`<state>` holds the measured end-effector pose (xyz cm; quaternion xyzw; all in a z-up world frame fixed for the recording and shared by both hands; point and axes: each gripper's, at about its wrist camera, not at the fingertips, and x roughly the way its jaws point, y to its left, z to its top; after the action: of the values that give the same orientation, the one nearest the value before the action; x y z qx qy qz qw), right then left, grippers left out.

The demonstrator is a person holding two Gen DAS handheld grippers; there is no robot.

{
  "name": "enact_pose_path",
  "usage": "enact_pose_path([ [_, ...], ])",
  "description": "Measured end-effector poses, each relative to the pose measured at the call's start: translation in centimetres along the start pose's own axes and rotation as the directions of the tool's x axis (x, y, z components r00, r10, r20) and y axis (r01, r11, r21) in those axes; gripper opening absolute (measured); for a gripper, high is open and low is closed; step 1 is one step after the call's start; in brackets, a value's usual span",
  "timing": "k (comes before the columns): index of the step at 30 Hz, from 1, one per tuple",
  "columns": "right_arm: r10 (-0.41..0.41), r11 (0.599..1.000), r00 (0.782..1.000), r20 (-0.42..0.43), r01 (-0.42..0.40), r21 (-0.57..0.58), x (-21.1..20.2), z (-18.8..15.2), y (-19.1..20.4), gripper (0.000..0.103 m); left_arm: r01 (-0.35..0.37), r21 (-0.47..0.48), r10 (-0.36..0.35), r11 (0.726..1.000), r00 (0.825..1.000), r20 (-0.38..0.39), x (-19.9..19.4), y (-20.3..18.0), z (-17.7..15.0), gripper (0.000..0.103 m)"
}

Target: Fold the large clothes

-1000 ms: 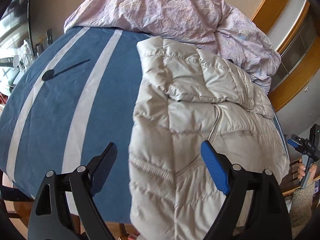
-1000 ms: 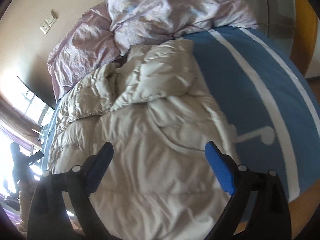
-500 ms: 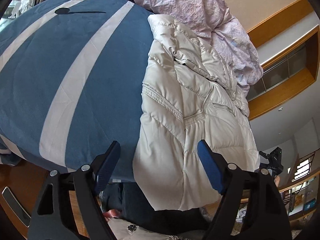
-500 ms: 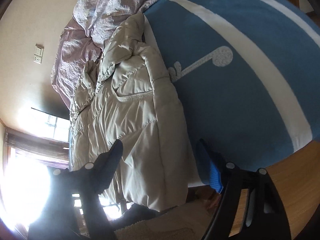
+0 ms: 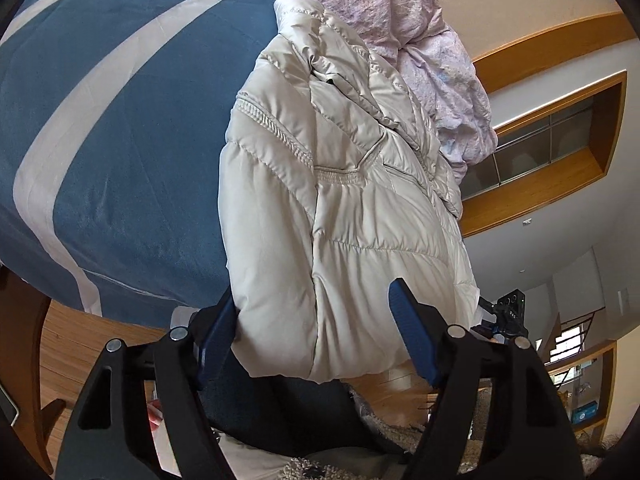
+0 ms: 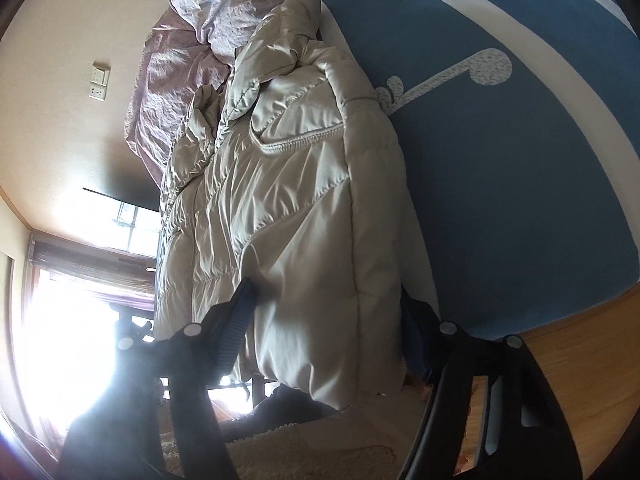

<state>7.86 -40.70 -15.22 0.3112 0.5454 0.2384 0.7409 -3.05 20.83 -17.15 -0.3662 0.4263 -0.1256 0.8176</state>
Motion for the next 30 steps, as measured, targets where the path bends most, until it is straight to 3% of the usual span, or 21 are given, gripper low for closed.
enact_pose_path([
  [3,0.020,1.000,1.000,-0.016,-0.020,-0.015,0.3,-0.4,0.2,0.067,-0.013,0.005,0.013,1.000,1.000,-0.002,0.1,-0.1,0.0,0.072],
  [7,0.031,0.999,0.999,-0.033,-0.032,-0.036,0.9,-0.9,1.0,0.065,-0.139,0.051,0.141,0.989,0.990,-0.026,0.7,-1.1,-0.3,0.061],
  [11,0.031,0.998,0.998,-0.051,-0.033,-0.045,1.4,-1.2,1.3,0.053,-0.152,0.024,0.153,0.988,0.986,-0.060,1.7,-0.6,-0.6,0.055],
  [15,0.025,0.999,0.998,-0.054,-0.027,-0.034,1.7,-1.4,1.1,0.036,-0.150,0.035,0.152,0.988,0.987,-0.050,1.2,-1.3,-0.6,0.039],
  [19,0.016,0.998,1.000,-0.023,-0.017,-0.055,1.4,-1.7,1.5,0.025,-0.131,0.048,0.132,0.990,0.991,-0.004,-0.3,-2.4,-0.1,0.021],
  [25,0.007,0.992,0.999,0.054,0.001,-0.130,0.6,-1.4,3.8,0.019,-0.103,0.065,0.097,0.993,0.991,0.097,-1.9,-4.1,1.5,0.015],
  [30,0.011,0.978,0.980,0.197,0.031,-0.208,-1.4,-0.8,7.1,0.018,-0.090,0.098,0.067,0.991,0.976,0.209,-3.5,-6.3,3.3,0.013],
])
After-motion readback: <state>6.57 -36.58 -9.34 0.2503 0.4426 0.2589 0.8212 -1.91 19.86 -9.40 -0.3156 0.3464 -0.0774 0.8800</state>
